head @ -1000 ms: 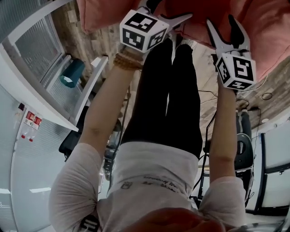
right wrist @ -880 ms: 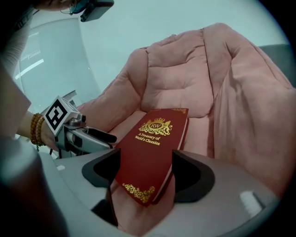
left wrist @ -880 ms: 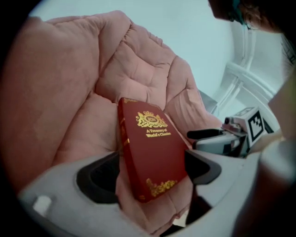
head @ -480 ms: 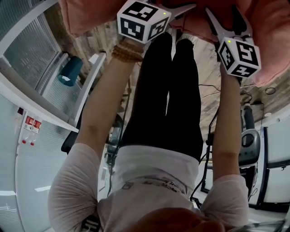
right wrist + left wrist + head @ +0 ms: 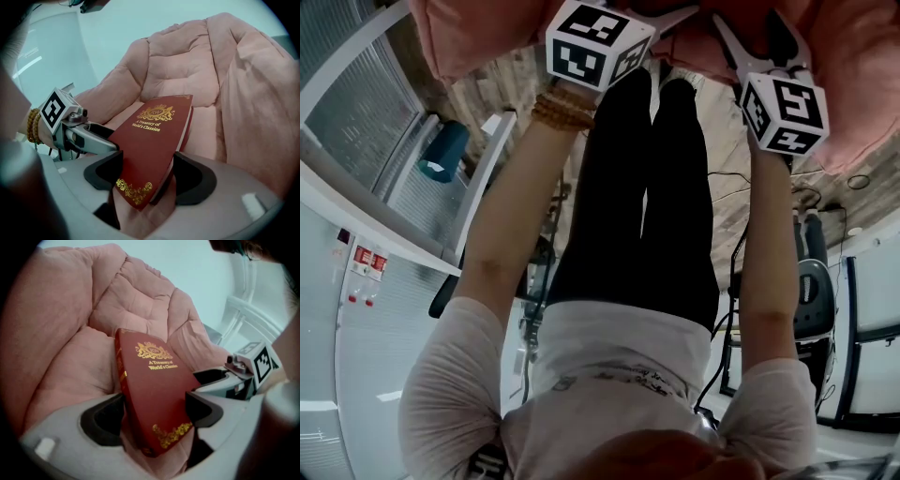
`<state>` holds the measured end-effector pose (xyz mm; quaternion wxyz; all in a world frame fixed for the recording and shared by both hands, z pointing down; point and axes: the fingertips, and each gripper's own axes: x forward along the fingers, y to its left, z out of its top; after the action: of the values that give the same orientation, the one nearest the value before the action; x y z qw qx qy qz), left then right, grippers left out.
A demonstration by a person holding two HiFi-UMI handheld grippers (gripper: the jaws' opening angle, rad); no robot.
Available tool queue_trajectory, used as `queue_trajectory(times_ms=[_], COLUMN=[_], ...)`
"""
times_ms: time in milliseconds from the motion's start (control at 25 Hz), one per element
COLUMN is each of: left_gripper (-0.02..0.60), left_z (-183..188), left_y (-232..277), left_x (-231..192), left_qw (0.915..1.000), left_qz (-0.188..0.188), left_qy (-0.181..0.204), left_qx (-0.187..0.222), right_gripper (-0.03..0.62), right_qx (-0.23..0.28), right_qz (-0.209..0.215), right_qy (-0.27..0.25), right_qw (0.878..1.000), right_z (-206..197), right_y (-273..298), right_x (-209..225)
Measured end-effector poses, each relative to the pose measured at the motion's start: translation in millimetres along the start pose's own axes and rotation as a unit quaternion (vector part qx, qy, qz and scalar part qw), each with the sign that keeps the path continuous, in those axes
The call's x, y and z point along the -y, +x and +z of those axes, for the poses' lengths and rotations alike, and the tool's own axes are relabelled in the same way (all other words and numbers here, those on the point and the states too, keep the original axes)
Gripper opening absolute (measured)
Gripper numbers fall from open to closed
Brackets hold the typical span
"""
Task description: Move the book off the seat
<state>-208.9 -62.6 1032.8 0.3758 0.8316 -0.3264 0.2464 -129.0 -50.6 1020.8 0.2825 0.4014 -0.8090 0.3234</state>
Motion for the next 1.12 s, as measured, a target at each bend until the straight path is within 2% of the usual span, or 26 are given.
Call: queue_trajectory(times_ms=[200, 440, 840, 1120], left_gripper=[0.409, 0.410, 0.407, 0.402], left_z=[19.2, 55.4, 128.9, 186.0], left_y=[-14.0, -51.1, -130.8, -188.7], left_x=[8.4, 30.6, 93.7, 152.9], left_qw=[0.9998, 0.9993, 0.9966, 0.9926], left_qz=[0.007, 0.022, 0.045, 0.052], left_qy=[-0.013, -0.012, 0.021, 0.029], left_qx=[0.009, 0.027, 0.066, 0.106], right_gripper=[0.342, 0.341, 0.341, 0.330], right_qx=[0.005, 0.023, 0.056, 0.102], right_qz=[-0.003, -0.004, -0.011, -0.033], right_qy=[0.002, -0.002, -0.017, -0.036], right_qw=[1.000, 1.000, 0.998, 0.994], right_z=[19.0, 55.1, 128.6, 192.2], right_y=[-15.8, -53.4, -144.5, -225.6], right_x=[-7.4, -26.0, -59.1, -77.3])
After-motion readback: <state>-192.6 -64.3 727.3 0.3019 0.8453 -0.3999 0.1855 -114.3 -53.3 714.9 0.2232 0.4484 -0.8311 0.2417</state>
